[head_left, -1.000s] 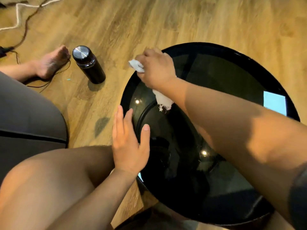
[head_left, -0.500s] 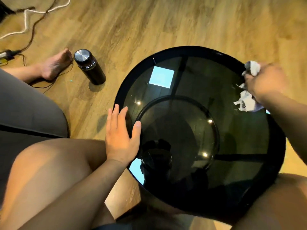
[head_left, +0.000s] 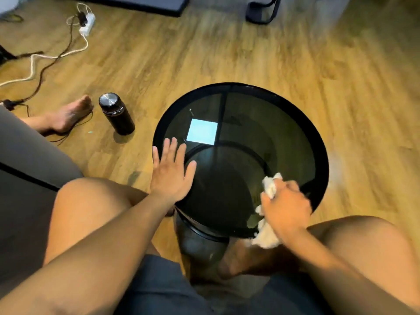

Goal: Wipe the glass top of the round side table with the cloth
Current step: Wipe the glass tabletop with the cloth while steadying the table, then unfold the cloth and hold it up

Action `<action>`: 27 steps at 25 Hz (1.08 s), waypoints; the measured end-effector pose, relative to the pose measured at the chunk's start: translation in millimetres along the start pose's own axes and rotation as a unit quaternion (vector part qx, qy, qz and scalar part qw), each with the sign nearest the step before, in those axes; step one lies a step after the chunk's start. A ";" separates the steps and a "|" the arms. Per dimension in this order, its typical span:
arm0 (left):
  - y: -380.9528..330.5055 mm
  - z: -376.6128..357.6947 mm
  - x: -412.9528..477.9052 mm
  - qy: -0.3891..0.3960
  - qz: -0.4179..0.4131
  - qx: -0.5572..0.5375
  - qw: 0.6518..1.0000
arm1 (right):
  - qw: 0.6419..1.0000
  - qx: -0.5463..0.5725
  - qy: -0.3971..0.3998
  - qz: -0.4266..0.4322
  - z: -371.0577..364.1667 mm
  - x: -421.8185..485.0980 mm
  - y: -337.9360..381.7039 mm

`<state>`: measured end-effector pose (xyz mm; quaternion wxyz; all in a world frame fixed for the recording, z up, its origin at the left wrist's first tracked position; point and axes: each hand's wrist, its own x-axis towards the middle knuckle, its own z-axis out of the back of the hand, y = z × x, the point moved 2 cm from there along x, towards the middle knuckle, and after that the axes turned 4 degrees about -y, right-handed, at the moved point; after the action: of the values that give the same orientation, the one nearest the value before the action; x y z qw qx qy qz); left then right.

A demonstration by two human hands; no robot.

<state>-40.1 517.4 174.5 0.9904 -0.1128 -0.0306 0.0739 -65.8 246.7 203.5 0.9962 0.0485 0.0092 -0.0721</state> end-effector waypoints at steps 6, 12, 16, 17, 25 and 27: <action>-72.5 32.3 -51.7 0.162 -0.031 -0.141 0.976 | 0.839 0.515 0.153 -0.082 19.8 -41.6 42.3; -107.9 74.0 -105.2 0.348 0.221 -0.698 0.585 | 0.659 0.713 0.207 -0.120 70.0 -32.9 43.8; -110.2 86.1 -98.9 0.299 0.184 -0.716 0.603 | 0.765 0.607 0.214 -0.005 98.5 -23.2 25.1; -110.2 87.9 -95.4 0.259 0.184 -0.722 0.615 | 0.786 0.582 0.209 0.023 103.8 -21.9 18.4; -113.3 87.5 -99.2 0.207 0.170 -0.743 0.614 | 0.654 0.720 0.231 0.014 108.1 -25.6 -6.1; -111.5 88.6 -99.4 0.169 0.164 -0.712 0.661 | 0.665 0.718 0.206 0.018 115.7 -24.6 -3.1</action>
<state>-129.5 414.1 281.7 0.5676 -0.7975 0.1128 0.1706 -89.3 235.7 319.0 0.6268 0.7625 0.1582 -0.0264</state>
